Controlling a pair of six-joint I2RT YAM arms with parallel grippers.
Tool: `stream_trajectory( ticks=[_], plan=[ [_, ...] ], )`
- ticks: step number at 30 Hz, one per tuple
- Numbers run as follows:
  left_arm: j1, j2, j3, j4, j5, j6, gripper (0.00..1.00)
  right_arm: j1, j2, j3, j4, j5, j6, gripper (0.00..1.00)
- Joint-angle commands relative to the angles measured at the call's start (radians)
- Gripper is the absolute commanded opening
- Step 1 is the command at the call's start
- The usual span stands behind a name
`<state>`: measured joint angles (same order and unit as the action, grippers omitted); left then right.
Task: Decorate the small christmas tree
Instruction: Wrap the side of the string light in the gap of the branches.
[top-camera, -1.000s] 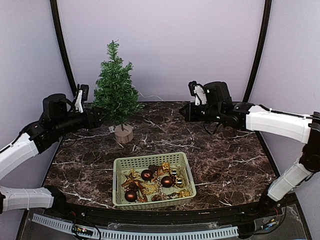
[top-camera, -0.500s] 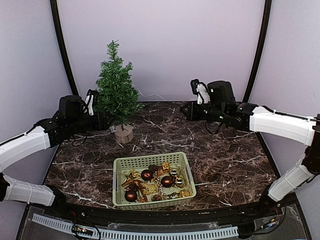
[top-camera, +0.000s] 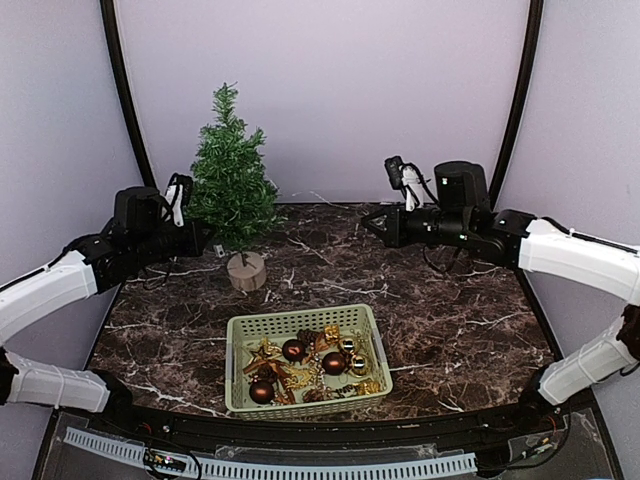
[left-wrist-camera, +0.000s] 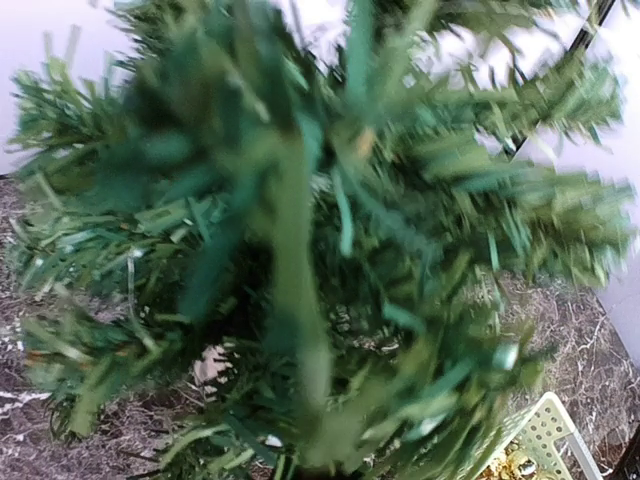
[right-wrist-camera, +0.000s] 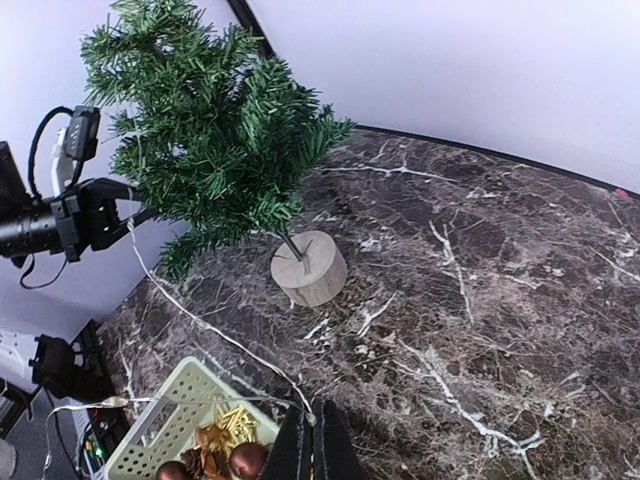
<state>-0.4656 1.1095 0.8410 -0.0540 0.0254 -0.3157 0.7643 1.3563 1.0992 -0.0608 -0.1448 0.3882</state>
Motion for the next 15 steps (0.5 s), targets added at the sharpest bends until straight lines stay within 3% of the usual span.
stream_trajectory(
  ticks=[1,7,10,15],
  plan=[
    [0.01,-0.09,-0.022,-0.001,-0.047,0.009,0.0,0.019,-0.06,-0.034,-0.004,-0.179,-0.08,0.0],
    [0.173,-0.122,-0.091,0.046,0.128,-0.002,0.0,0.097,-0.064,-0.024,-0.027,-0.297,-0.104,0.0],
    [0.235,-0.097,-0.104,0.106,0.229,0.004,0.0,0.134,-0.038,-0.014,0.002,-0.282,-0.094,0.0],
    [0.297,-0.027,-0.09,0.162,0.271,0.036,0.0,0.147,0.015,-0.005,0.099,-0.157,-0.013,0.0]
  ],
)
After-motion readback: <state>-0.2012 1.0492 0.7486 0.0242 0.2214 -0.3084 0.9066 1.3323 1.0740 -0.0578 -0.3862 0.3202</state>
